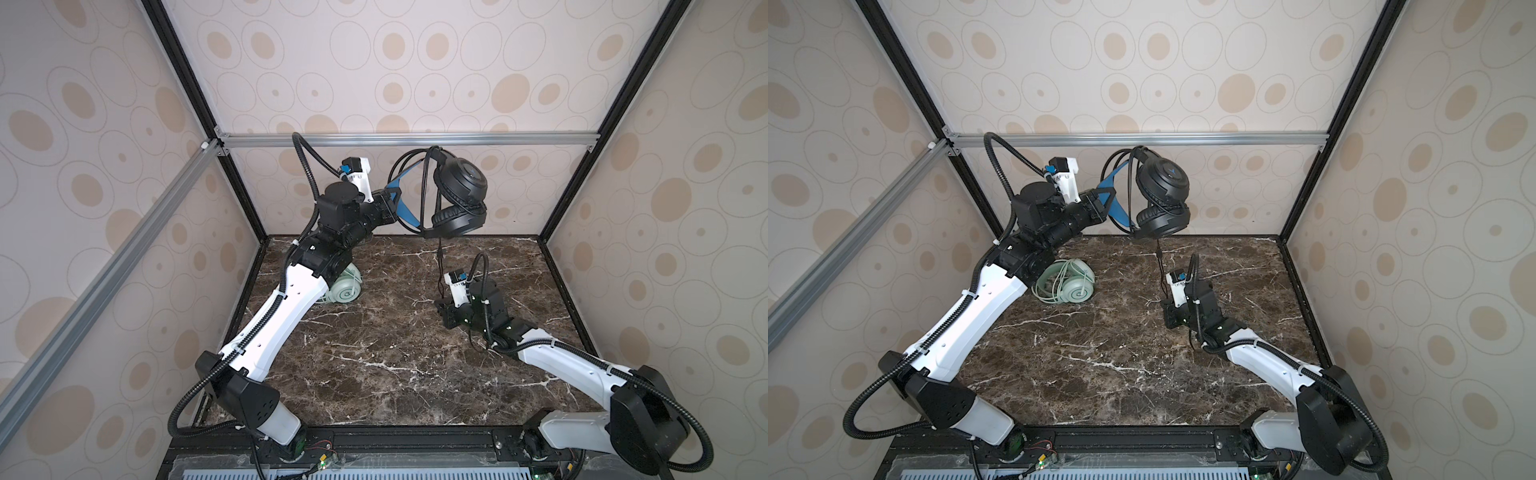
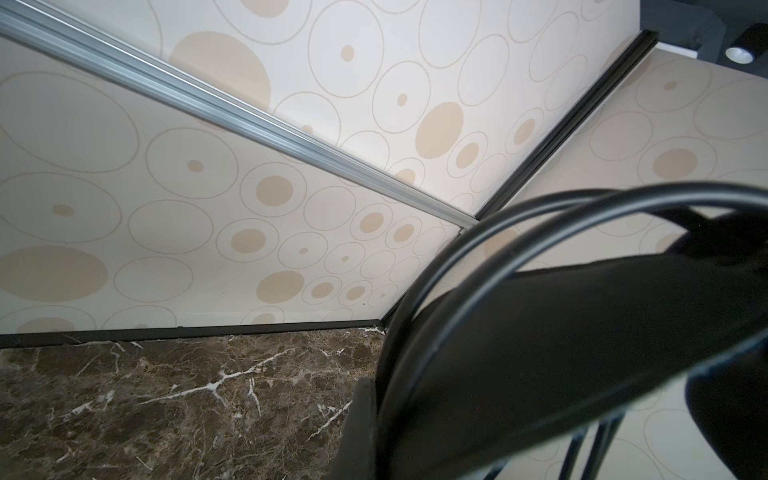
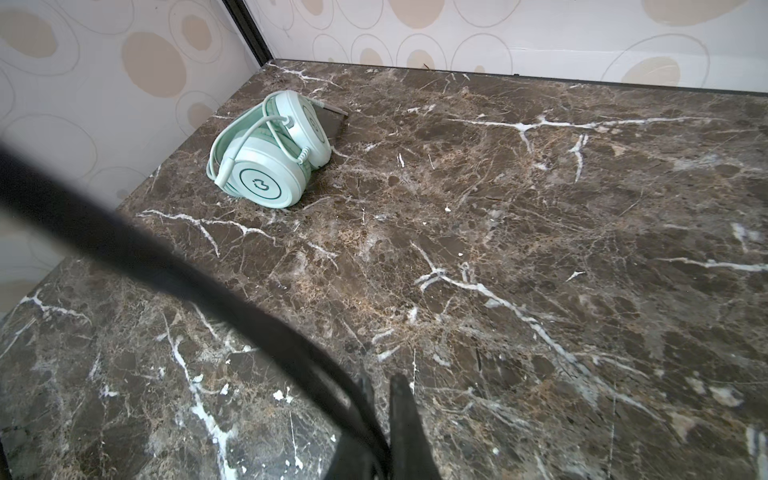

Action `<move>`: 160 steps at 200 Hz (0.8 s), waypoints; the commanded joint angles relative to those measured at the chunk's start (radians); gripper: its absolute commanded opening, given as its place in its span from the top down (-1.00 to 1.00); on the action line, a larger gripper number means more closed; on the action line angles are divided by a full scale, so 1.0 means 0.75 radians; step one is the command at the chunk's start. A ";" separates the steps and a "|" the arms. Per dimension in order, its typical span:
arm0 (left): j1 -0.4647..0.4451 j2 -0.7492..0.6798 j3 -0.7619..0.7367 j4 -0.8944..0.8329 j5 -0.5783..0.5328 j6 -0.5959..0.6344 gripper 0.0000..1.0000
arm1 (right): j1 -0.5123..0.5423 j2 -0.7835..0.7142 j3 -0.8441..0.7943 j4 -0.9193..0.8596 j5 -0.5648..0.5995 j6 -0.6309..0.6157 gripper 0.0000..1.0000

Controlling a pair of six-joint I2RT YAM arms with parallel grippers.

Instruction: Wrap the headphones

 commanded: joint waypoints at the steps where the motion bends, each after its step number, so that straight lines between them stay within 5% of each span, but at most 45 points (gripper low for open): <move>1: 0.009 -0.015 0.092 0.180 -0.105 -0.142 1.00 | 0.049 0.008 -0.017 -0.083 0.073 -0.011 1.00; 160: 0.060 0.181 -0.004 0.111 -0.361 0.023 1.00 | 0.397 -0.052 0.084 -0.276 0.217 -0.043 1.00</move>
